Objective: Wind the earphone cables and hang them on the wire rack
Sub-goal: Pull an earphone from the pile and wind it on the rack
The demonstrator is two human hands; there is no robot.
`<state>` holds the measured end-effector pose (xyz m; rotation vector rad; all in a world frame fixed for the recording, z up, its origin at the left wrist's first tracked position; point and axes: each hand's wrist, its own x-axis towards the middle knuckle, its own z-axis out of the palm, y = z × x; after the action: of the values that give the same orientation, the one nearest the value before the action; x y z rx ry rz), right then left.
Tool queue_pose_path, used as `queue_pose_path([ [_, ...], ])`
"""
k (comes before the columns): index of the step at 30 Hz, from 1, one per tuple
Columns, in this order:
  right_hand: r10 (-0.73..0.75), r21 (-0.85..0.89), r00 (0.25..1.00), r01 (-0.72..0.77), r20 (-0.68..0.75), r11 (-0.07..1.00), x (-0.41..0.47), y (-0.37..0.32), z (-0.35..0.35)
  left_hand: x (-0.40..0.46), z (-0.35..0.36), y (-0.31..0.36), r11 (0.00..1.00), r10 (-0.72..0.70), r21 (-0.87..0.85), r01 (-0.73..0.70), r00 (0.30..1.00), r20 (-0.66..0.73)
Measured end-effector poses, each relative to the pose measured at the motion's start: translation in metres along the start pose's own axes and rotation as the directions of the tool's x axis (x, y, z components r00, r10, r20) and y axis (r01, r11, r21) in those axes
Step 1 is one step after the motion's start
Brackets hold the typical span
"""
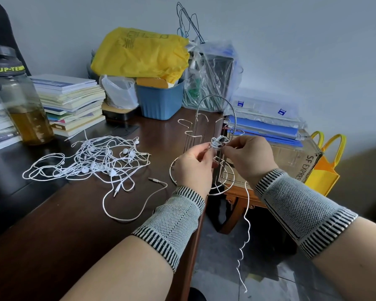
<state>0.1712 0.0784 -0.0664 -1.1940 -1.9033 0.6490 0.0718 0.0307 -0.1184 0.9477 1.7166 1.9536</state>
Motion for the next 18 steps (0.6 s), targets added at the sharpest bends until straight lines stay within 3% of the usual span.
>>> queue_pose_path([
  [3,-0.113,-0.151,0.992,0.102,-0.061,0.983,-0.01,-0.002,0.004,0.002,0.0,0.001,1.0,-0.003,-0.015,0.002,1.0,-0.023],
  [7,-0.269,-0.248,0.963,0.258,-0.013,0.934,-0.02,-0.003,0.011,0.005,0.0,-0.004,0.998,-0.029,-0.063,0.027,0.999,-0.017],
  [12,-0.176,-0.157,0.984,0.178,0.028,0.971,-0.015,0.006,0.009,0.004,-0.002,-0.003,0.998,-0.02,-0.057,0.019,0.999,-0.032],
  [18,-0.193,-0.066,0.98,0.196,0.047,0.978,-0.017,0.012,0.003,0.0,-0.003,0.002,0.997,-0.024,-0.069,0.022,0.999,-0.023],
])
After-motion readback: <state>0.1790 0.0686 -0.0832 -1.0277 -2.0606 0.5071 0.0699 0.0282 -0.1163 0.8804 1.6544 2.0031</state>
